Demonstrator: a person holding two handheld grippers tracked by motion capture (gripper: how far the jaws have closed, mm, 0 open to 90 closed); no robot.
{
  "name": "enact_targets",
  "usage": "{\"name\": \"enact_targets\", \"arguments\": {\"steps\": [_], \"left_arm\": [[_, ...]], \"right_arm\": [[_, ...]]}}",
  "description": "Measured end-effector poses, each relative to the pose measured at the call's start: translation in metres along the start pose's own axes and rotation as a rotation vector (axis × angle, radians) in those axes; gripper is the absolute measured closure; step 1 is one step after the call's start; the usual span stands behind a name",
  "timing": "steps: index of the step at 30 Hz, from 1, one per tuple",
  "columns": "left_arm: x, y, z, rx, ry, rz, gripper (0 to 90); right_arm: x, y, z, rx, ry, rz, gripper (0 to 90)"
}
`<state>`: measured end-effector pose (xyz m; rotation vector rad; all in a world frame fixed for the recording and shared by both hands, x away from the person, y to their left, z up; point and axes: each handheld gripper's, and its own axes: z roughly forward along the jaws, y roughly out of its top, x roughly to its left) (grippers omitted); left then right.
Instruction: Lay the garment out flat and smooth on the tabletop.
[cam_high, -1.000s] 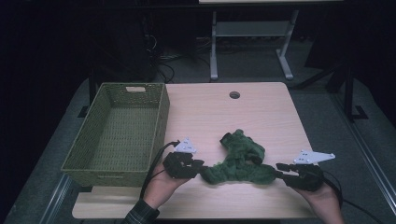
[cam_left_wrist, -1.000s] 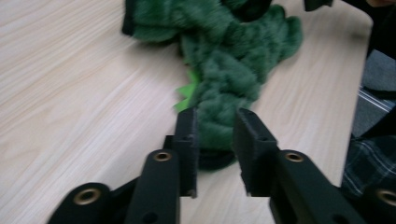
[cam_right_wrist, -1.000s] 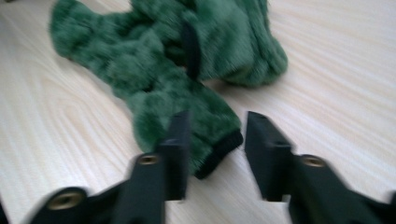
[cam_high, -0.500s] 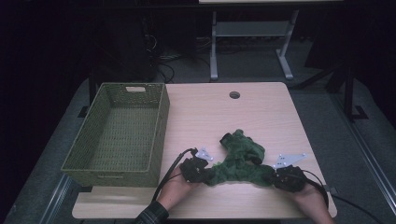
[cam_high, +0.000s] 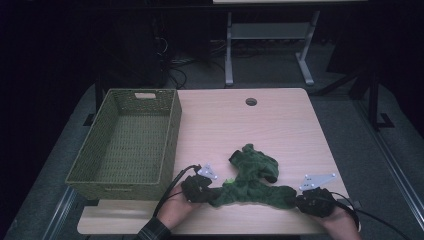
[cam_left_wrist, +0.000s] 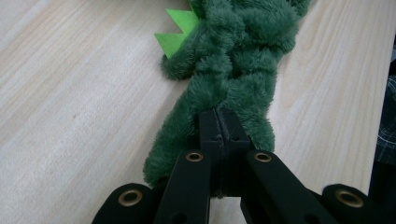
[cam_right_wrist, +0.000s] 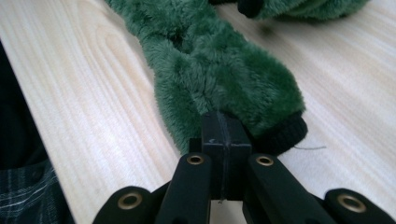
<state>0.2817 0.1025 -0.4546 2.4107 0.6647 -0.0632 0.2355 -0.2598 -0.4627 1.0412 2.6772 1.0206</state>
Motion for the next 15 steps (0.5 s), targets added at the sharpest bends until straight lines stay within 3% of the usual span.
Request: {"name": "enact_targets", "arguments": {"steps": [3, 4, 6, 9, 15], "left_arm": [[-0.001, 0.002, -0.001, -0.001, -0.001, 0.012, 82.4], [-0.002, 0.003, -0.002, -0.019, -0.016, -0.011, 82.4], [-0.003, 0.006, -0.006, -0.039, -0.028, -0.019, 78.5], [-0.005, 0.016, -0.016, -0.085, -0.011, -0.005, 72.6], [0.001, 0.033, -0.024, -0.114, 0.025, 0.009, 65.1]], "right_arm": [[0.001, 0.0, -0.001, -0.001, 0.014, 0.007, 87.4], [0.0, 0.001, -0.001, -0.006, 0.022, -0.003, 84.8], [0.002, 0.004, -0.002, -0.018, 0.029, 0.006, 82.4], [0.002, 0.012, -0.007, -0.057, 0.022, -0.005, 75.3], [-0.002, 0.026, -0.014, -0.109, -0.008, 0.009, 72.8]]}}
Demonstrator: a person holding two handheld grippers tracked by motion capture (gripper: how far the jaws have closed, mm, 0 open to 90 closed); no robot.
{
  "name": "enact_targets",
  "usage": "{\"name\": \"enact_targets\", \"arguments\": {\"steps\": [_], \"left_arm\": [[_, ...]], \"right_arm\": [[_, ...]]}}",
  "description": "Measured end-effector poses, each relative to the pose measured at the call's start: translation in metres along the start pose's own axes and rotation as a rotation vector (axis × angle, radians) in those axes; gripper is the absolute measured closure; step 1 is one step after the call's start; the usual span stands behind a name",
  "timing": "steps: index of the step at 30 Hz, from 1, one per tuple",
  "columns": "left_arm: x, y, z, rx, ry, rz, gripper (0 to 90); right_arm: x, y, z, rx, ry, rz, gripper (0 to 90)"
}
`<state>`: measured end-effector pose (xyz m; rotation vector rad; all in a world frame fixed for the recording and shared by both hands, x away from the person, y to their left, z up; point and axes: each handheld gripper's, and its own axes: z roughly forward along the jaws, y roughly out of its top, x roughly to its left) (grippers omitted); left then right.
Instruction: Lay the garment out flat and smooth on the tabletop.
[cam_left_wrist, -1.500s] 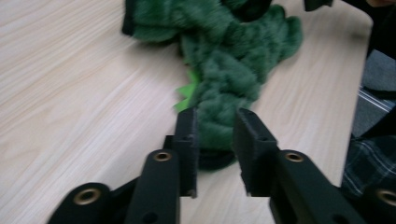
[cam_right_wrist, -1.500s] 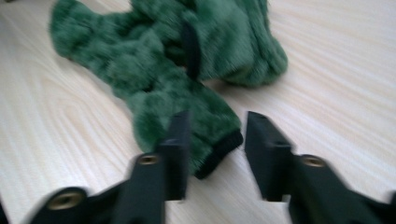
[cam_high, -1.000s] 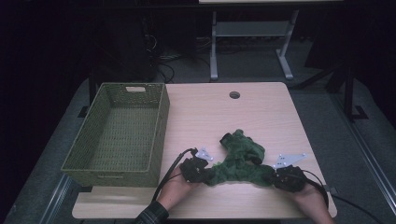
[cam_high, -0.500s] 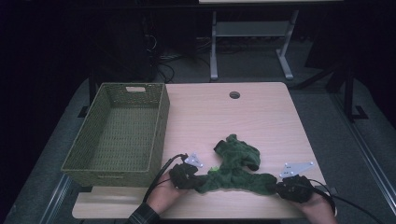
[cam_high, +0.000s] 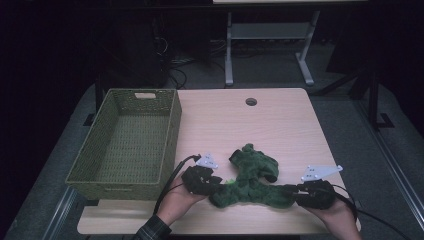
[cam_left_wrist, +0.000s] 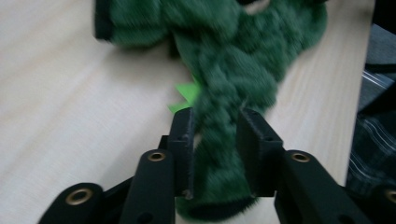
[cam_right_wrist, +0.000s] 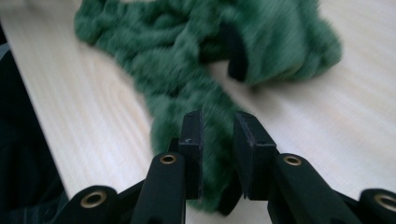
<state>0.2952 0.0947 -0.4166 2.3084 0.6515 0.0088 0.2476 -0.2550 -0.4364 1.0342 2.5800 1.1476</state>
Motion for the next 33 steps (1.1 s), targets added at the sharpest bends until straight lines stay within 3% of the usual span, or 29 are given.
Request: {"name": "enact_targets", "arguments": {"steps": [5, 16, 21, 24, 26, 27, 28, 33], "left_arm": [[0.018, 0.021, 0.006, -0.024, 0.028, -0.016, 54.9], [0.051, 0.05, 0.028, -0.046, 0.054, -0.052, 49.3], [0.062, 0.062, 0.043, -0.033, 0.025, -0.05, 48.5], [0.065, 0.063, 0.056, -0.032, -0.014, -0.064, 48.8], [0.065, 0.062, 0.061, -0.017, -0.035, -0.061, 59.8], [0.063, 0.061, 0.064, -0.009, -0.044, -0.045, 73.3], [0.063, 0.061, 0.064, -0.009, -0.044, -0.045, 77.6], [0.06, 0.059, 0.058, 0.001, -0.037, -0.007, 84.6]], "right_arm": [[-0.004, 0.015, 0.01, 0.008, -0.016, 0.006, 69.2], [-0.01, 0.021, 0.022, 0.025, -0.048, 0.05, 61.9], [-0.01, 0.021, 0.025, 0.036, -0.054, 0.058, 61.3], [-0.011, 0.022, 0.026, 0.038, -0.061, 0.052, 60.7], [-0.009, 0.022, 0.027, 0.047, -0.063, 0.059, 60.4], [-0.009, 0.021, 0.027, 0.042, -0.064, 0.059, 59.5], [-0.009, 0.021, 0.027, 0.042, -0.064, 0.059, 59.5], [-0.008, 0.02, 0.03, 0.036, -0.067, 0.086, 57.0]]}}
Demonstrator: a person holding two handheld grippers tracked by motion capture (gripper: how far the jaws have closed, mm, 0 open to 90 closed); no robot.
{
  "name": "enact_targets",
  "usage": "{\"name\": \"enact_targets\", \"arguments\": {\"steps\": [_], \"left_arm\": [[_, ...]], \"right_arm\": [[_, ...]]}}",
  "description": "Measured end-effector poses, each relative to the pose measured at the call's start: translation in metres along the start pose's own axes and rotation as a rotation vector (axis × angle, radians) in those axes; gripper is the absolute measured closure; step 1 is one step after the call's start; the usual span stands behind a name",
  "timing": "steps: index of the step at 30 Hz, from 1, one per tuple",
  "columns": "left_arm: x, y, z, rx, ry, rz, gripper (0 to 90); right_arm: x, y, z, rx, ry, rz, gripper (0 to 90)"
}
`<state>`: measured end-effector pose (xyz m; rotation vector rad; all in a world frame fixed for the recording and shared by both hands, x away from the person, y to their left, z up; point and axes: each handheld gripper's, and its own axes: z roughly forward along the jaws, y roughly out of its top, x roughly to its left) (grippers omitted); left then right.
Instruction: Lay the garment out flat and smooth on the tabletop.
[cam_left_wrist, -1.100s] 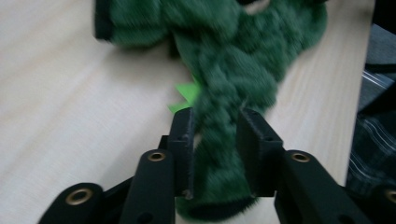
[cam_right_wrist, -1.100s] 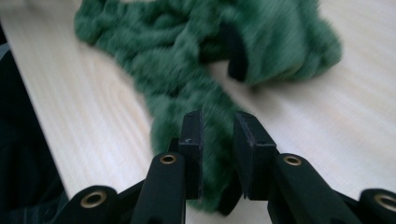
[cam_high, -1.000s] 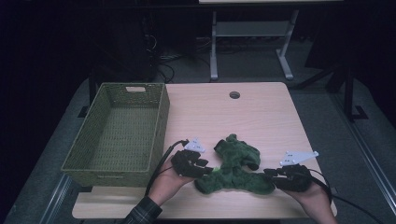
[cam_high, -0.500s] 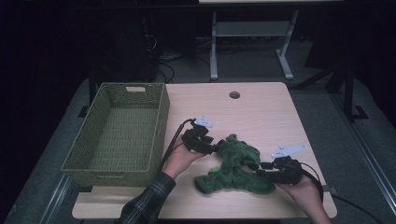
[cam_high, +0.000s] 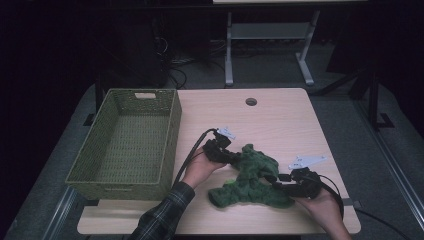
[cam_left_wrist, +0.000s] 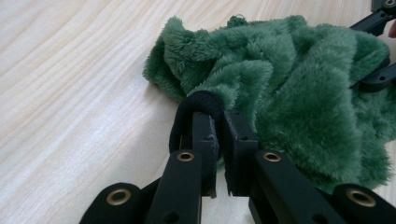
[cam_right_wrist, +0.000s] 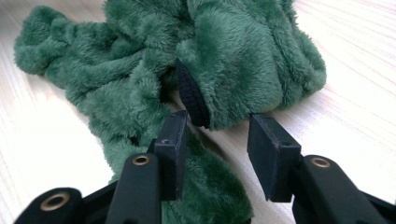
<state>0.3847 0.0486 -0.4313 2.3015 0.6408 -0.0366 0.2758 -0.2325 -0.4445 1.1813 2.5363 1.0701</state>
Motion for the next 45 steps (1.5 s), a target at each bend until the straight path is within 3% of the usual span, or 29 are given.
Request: {"name": "enact_targets", "arguments": {"steps": [6, 8, 9, 11, 12, 13, 15, 18, 20, 28, 31, 36, 38, 40, 45], "left_arm": [[-0.002, -0.001, -0.006, -0.022, 0.002, -0.016, 84.9], [-0.002, -0.002, -0.009, -0.017, 0.003, -0.004, 85.0], [-0.004, -0.004, -0.012, -0.023, 0.004, -0.014, 85.0], [-0.005, -0.005, -0.015, -0.019, 0.004, -0.009, 85.1], [-0.005, -0.006, -0.017, -0.017, 0.006, -0.011, 85.0], [-0.006, -0.011, -0.02, -0.019, -0.007, -0.019, 85.1], [-0.007, -0.014, -0.02, -0.014, -0.013, -0.022, 85.1], [-0.009, -0.019, -0.019, 0.0, -0.013, -0.019, 85.0], [-0.01, -0.022, -0.017, 0.009, -0.014, -0.022, 85.0], [-0.012, -0.022, -0.014, 0.019, -0.01, -0.014, 85.0], [-0.012, -0.022, -0.015, 0.019, -0.009, -0.013, 85.0], [-0.012, -0.022, -0.015, 0.02, -0.009, -0.011, 85.0], [-0.012, -0.022, -0.014, 0.021, -0.01, -0.012, 85.1], [-0.012, -0.022, -0.014, 0.02, -0.01, -0.014, 85.2], [-0.013, -0.021, -0.017, -0.003, -0.001, -0.017, 85.4]], "right_arm": [[0.001, 0.001, 0.005, -0.015, -0.017, 0.029, 57.1], [0.001, 0.002, 0.009, -0.006, -0.033, 0.025, 61.5], [-0.003, 0.001, 0.01, 0.004, -0.068, 0.032, 64.1], [-0.007, 0.001, 0.01, -0.001, -0.081, 0.041, 64.4], [-0.012, 0.001, 0.009, -0.01, -0.095, 0.04, 65.1], [-0.021, 0.002, 0.007, -0.029, -0.107, 0.069, 65.7], [-0.026, 0.003, 0.007, -0.04, -0.11, 0.078, 66.2], [-0.041, 0.008, 0.009, -0.051, -0.098, 0.11, 66.3], [-0.044, 0.009, 0.009, -0.062, -0.093, 0.099, 67.3], [-0.042, 0.005, 0.0, -0.08, -0.015, 0.087, 62.9], [-0.039, 0.004, -0.007, -0.117, 0.033, 0.089, 59.3], [-0.036, 0.007, -0.006, -0.134, 0.054, 0.084, 59.7], [-0.038, 0.01, 0.001, -0.122, 0.039, 0.074, 64.4], [-0.038, 0.012, 0.006, -0.101, 0.023, 0.059, 77.3], [-0.039, 0.017, 0.008, -0.111, -0.015, 0.026, 85.9]]}}
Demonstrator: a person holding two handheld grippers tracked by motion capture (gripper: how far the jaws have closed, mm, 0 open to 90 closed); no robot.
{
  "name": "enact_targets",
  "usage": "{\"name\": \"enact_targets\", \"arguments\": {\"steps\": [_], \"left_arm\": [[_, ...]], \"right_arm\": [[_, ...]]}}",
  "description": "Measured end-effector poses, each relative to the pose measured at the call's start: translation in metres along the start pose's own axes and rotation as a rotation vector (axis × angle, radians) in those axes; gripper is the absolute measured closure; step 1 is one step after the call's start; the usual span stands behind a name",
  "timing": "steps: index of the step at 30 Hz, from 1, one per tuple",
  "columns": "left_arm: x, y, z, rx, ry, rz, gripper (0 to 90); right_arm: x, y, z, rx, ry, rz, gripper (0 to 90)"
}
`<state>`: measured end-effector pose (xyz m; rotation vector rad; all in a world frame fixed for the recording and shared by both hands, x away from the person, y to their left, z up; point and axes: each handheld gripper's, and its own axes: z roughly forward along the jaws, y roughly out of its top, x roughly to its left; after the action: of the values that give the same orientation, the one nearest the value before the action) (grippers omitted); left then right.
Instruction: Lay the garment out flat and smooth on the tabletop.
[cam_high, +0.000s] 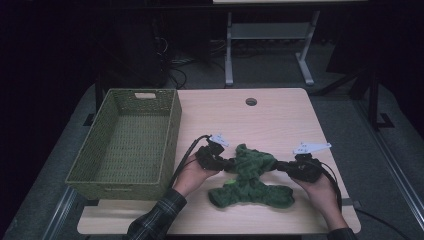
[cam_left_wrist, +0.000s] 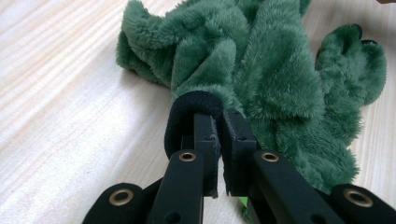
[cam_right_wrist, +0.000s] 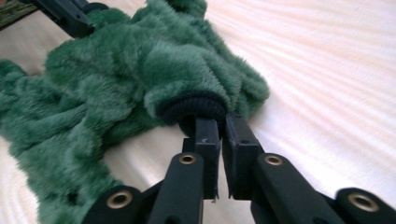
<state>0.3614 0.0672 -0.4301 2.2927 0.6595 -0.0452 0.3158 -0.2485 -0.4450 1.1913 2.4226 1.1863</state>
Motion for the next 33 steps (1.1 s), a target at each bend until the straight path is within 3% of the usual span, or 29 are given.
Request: {"name": "enact_targets", "arguments": {"steps": [3, 7, 10, 13, 15, 16, 17, 18, 20, 24, 25, 27, 28, 29, 32, 33], "left_arm": [[0.001, 0.001, -0.006, -0.017, 0.011, 0.005, 85.6], [0.0, 0.002, -0.026, -0.098, 0.057, 0.001, 85.9], [-0.001, 0.0, -0.031, -0.109, 0.075, 0.007, 85.9], [0.0, -0.007, -0.03, -0.073, 0.089, 0.013, 85.9], [0.002, -0.017, -0.021, -0.027, 0.089, -0.011, 85.9], [0.002, -0.017, -0.021, -0.027, 0.089, -0.011, 86.0], [0.002, -0.02, -0.018, -0.004, 0.089, -0.016, 86.0], [0.003, -0.023, -0.014, 0.016, 0.087, -0.023, 86.0], [0.004, -0.029, -0.003, 0.066, 0.075, -0.034, 85.9], [0.002, -0.03, 0.001, 0.08, 0.069, -0.02, 85.5], [0.0, -0.029, 0.002, 0.075, 0.072, -0.02, 84.9], [-0.002, -0.028, 0.002, 0.064, 0.077, -0.023, 72.1], [-0.002, -0.026, 0.0, 0.073, 0.088, -0.009, 67.0], [-0.004, -0.025, -0.003, 0.06, 0.095, -0.015, 67.0], [-0.008, -0.019, -0.016, 0.022, 0.113, -0.01, 52.8], [-0.008, -0.016, -0.021, 0.017, 0.113, 0.001, 52.8]], "right_arm": [[-0.002, 0.006, -0.004, -0.024, -0.025, -0.021, 86.7], [-0.008, 0.027, -0.022, -0.112, -0.052, -0.045, 87.1], [-0.009, 0.032, -0.026, -0.138, -0.049, -0.062, 87.1], [-0.012, 0.033, -0.02, -0.101, -0.036, -0.053, 87.1], [-0.02, 0.026, -0.003, -0.04, -0.018, -0.032, 87.1], [-0.02, 0.026, -0.003, -0.04, -0.018, -0.032, 87.1], [-0.023, 0.021, 0.009, 0.015, -0.006, -0.013, 87.1], [-0.023, 0.021, 0.009, 0.015, -0.006, -0.013, 87.1], [-0.026, 0.014, 0.023, 0.077, 0.011, 0.003, 87.1], [-0.024, 0.009, 0.03, 0.113, 0.021, 0.004, 87.0], [-0.024, 0.008, 0.031, 0.118, 0.02, -0.004, 86.8], [-0.023, 0.007, 0.029, 0.121, 0.027, -0.011, 82.8], [-0.022, 0.008, 0.023, 0.107, 0.016, -0.019, 74.3], [-0.022, 0.008, 0.023, 0.107, 0.016, -0.019, 74.3], [-0.021, 0.014, 0.001, 0.045, 0.029, -0.015, 64.4], [-0.021, 0.014, 0.001, 0.045, 0.029, -0.015, 64.4]]}}
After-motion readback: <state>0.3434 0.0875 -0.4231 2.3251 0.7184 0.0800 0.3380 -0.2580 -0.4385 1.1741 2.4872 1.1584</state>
